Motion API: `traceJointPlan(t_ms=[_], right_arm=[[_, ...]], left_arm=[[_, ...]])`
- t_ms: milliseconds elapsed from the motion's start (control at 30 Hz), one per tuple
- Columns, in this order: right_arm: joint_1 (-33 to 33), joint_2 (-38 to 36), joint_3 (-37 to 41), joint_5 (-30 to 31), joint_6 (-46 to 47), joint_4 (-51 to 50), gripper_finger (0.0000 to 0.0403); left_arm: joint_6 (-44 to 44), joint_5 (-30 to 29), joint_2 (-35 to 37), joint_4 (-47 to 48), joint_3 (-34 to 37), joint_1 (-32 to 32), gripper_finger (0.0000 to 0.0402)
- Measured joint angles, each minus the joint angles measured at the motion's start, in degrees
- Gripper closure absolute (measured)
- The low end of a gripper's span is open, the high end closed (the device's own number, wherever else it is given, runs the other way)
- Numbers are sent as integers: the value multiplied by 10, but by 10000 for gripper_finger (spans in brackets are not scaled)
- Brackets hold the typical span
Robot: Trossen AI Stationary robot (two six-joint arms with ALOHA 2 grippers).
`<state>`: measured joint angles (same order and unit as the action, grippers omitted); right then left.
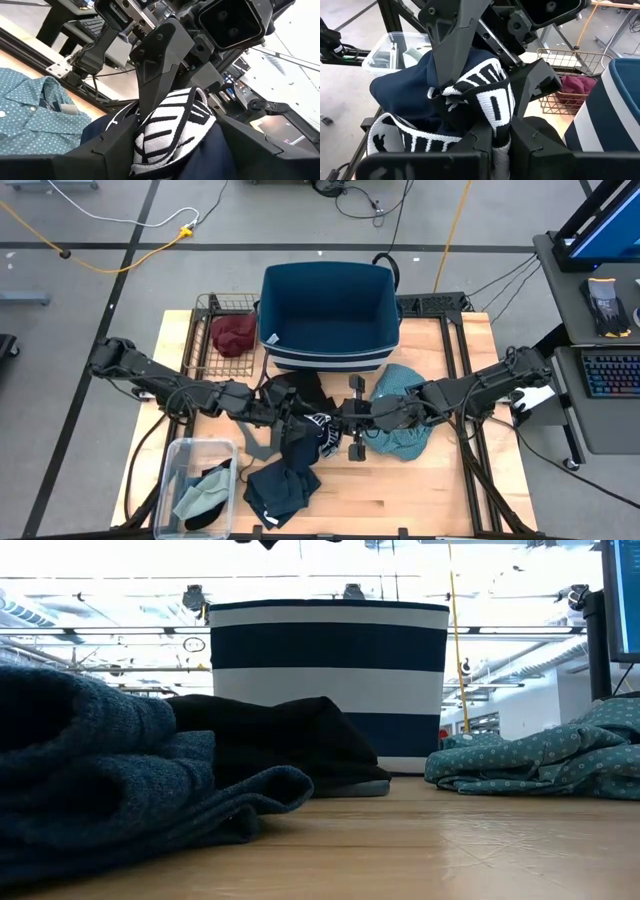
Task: Pick & Place Cloths
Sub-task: Put the blue underwear into the gold wire basket
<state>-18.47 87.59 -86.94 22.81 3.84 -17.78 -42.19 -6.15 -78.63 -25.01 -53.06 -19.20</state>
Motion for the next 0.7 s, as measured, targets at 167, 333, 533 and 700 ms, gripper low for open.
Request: traceJointPlan(t_ms=[167, 333, 533, 700], right_arm=[[1, 0, 0, 1, 0, 4, 382], [2, 1, 1, 1, 0, 9, 382], [2, 1, 1, 0, 0, 11, 382], [2, 1, 1, -3, 0, 17, 383]], left_arm=[[-2, 25, 0, 10, 0, 0, 135], [-3, 29, 0, 40, 0, 0, 137], [5, 31, 0, 62, -1, 0, 197], [18, 29, 0, 65, -1, 1, 294]])
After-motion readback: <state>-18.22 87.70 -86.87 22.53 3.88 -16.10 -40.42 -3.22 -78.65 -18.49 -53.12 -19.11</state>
